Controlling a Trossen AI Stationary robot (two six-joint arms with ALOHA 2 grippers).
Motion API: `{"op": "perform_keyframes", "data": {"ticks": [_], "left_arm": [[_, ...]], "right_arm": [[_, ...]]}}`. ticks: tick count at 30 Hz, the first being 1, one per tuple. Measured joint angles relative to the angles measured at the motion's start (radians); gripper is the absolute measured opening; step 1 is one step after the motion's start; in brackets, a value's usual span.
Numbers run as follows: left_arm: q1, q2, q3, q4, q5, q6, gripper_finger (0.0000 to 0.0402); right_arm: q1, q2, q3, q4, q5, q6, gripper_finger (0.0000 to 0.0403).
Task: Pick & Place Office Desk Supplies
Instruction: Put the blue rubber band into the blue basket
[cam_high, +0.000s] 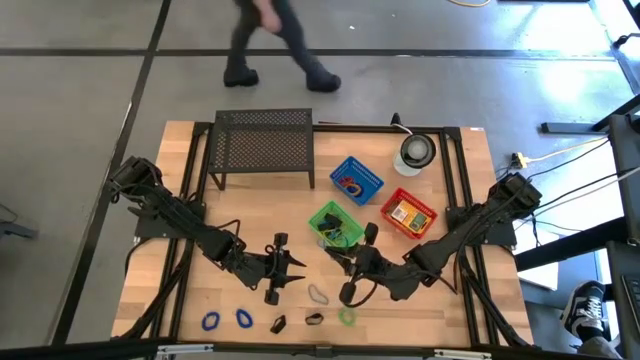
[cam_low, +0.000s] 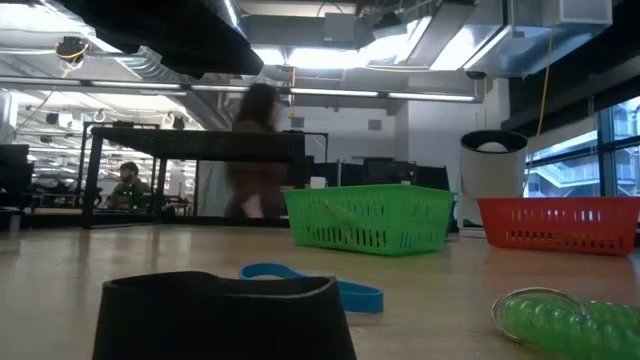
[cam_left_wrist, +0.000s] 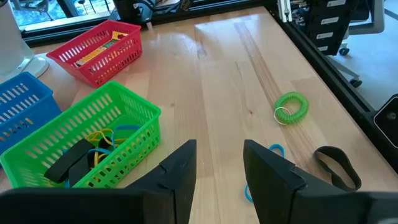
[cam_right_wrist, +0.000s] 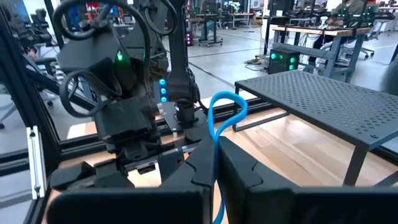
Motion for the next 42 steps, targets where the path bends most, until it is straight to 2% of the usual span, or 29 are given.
{"op": "perform_keyframes", "data": {"ticks": [17, 21, 26, 32, 35, 40, 42], "left_arm": [[0.000, 0.000, 0.000, 0.000, 0.000, 0.000, 0.0127], [0.000, 0.000, 0.000, 0.000, 0.000, 0.000, 0.0127], [0.000, 0.000, 0.000, 0.000, 0.000, 0.000, 0.0127], [0.000, 0.000, 0.000, 0.000, 0.000, 0.000, 0.0127], [0.000, 0.000, 0.000, 0.000, 0.000, 0.000, 0.0127], [0.000, 0.000, 0.000, 0.000, 0.000, 0.000, 0.0127], [0.000, 0.000, 0.000, 0.000, 0.000, 0.000, 0.0127]], "right_arm": [[0.001, -0.001, 0.000, 0.011, 0.001, -0.005, 0.0013], [0.001, -0.001, 0.001, -0.023, 0.077, 0.002, 0.0013], [-0.007, -0.001, 0.001, -0.106, 0.128, 0.108, 0.0013], [-0.041, -0.001, 0.001, -0.346, 0.127, 0.345, 0.0013], [-0.069, -0.001, 0.001, -0.476, 0.063, 0.496, 0.0013], [-0.126, -0.001, 0.001, -0.643, -0.202, 0.691, 0.0013], [-0.142, 0.012, 0.001, -0.666, -0.269, 0.726, 0.0013]]}}
